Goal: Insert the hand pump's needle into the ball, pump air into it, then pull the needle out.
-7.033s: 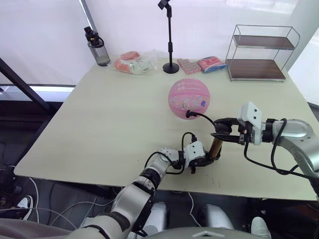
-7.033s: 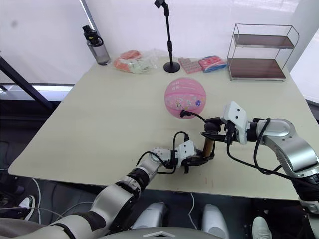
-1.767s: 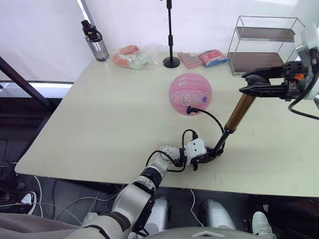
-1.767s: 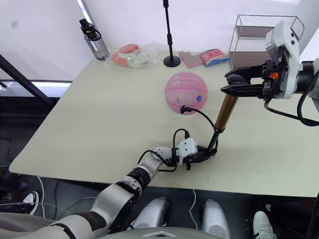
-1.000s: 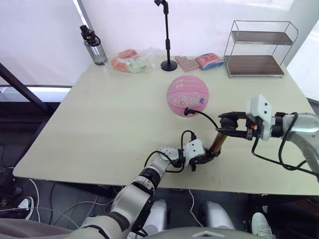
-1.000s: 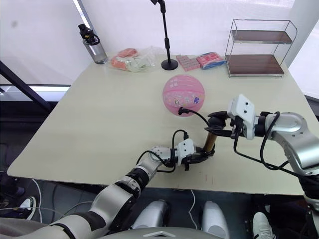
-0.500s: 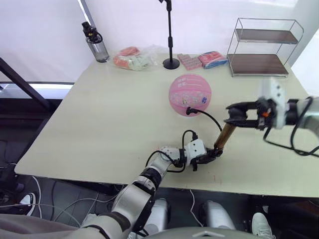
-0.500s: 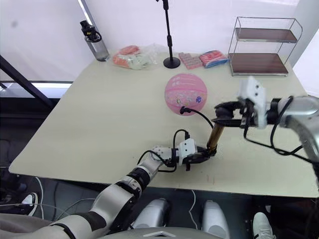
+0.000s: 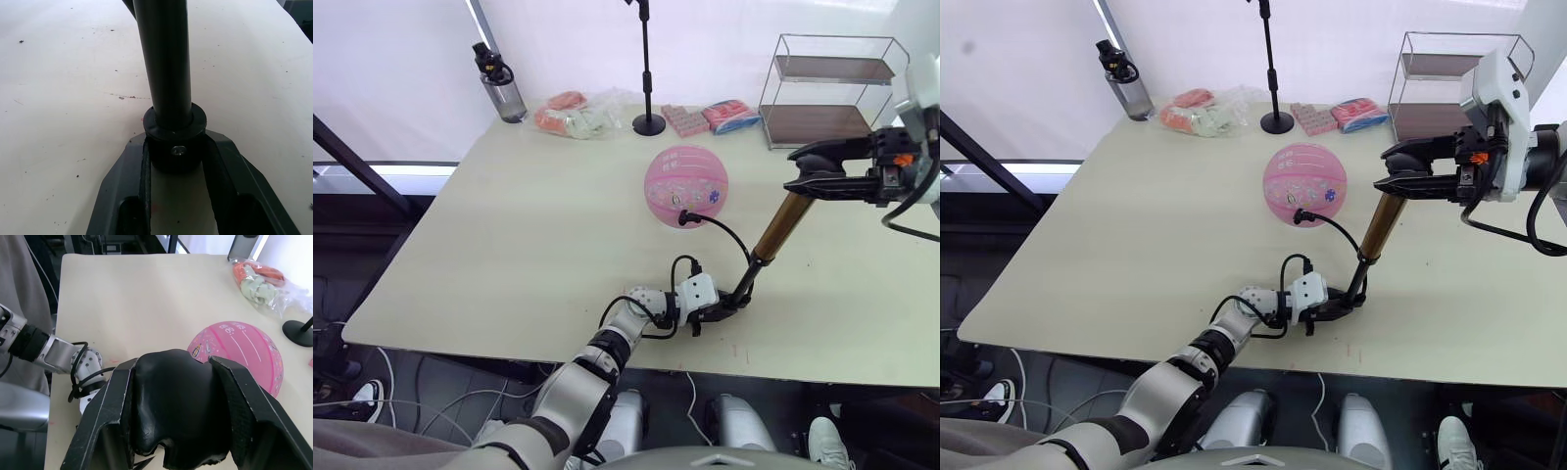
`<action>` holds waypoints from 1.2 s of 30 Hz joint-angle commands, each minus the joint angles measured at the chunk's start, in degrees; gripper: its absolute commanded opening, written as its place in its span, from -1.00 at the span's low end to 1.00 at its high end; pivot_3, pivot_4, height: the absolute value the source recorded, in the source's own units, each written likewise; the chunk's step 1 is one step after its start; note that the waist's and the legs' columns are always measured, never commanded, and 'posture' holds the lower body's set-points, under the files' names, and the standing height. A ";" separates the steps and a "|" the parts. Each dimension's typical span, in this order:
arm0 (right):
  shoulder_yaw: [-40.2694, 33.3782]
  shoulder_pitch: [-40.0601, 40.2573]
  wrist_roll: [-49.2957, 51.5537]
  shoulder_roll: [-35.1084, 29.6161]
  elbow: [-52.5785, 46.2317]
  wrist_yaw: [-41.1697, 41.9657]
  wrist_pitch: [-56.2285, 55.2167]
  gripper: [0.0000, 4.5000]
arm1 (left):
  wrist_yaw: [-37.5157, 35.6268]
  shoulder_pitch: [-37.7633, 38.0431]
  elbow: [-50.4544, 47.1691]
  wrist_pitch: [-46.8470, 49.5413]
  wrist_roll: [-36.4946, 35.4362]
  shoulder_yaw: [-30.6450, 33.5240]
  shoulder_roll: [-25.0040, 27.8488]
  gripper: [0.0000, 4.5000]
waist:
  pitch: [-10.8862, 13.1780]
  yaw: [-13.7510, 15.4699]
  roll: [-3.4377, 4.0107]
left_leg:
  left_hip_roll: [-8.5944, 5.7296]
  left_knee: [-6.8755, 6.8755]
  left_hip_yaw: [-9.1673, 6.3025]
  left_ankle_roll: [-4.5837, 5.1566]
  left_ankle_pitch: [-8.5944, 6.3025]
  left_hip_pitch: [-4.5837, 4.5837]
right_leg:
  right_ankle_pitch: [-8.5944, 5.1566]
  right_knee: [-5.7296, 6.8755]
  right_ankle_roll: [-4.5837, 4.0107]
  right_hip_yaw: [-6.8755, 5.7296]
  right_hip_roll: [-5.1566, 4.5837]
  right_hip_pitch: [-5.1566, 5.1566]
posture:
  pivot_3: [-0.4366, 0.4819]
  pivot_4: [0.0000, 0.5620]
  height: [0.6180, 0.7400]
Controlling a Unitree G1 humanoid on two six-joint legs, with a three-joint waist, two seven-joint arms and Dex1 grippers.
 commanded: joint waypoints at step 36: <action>2.57 16.68 -11.54 8.83 -5.47 -4.40 -16.41 -0.20 | -0.64 3.57 5.42 2.49 3.67 -2.61 1.62 -0.52 | -0.38 -0.57 -0.12 | 0.04 -0.01 -0.02 0.00 0.00 0.18 | -0.01 0.02 0.00 -0.01 0.08 0.16 | -0.05 -0.47 0.86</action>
